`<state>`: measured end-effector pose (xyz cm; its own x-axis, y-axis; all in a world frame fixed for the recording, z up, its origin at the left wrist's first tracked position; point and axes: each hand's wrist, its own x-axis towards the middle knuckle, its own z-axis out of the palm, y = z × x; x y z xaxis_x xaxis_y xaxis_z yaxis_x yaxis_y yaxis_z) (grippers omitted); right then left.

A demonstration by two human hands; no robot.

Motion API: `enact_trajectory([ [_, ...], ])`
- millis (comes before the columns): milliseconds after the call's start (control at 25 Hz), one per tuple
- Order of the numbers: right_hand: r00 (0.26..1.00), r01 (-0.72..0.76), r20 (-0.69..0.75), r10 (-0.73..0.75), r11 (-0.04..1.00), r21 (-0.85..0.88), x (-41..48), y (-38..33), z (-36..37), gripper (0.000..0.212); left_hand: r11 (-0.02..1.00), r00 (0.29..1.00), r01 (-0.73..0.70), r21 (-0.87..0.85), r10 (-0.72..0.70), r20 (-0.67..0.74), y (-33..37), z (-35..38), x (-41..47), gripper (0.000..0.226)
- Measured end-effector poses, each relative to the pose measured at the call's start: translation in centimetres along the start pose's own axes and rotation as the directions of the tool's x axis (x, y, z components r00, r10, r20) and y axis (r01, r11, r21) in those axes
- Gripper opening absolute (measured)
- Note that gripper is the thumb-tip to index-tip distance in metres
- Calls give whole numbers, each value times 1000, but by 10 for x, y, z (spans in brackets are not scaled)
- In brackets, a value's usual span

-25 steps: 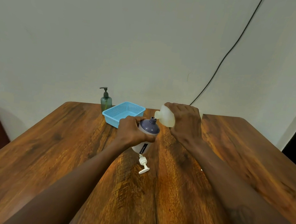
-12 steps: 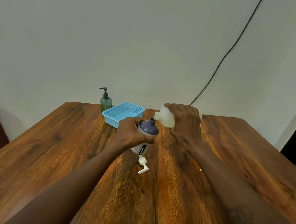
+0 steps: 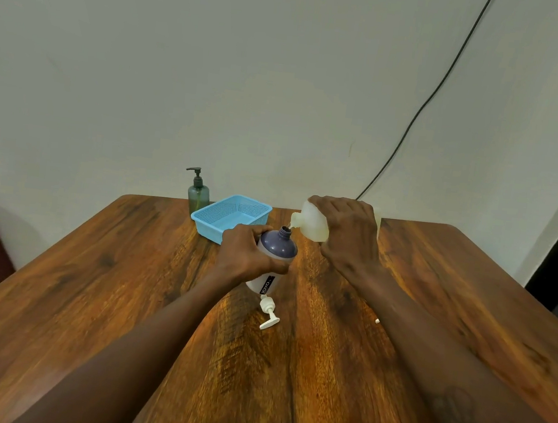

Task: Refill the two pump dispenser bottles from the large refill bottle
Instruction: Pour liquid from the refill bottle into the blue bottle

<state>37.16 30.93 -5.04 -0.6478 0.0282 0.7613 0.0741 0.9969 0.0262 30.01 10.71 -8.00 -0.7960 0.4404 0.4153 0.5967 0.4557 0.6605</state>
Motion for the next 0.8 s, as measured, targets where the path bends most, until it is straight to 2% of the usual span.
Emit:
enact_trajectory([
  [520,1000,7,-10,-7,1000,14,1,-3,-6,84,1000,1000,-3,-17,3,8,1,-3,-5,54],
  [800,1000,11,-9,-11,1000,10,0,-2,-6,85,1000,1000,11,-6,-11,12,-3,0,-5,61],
])
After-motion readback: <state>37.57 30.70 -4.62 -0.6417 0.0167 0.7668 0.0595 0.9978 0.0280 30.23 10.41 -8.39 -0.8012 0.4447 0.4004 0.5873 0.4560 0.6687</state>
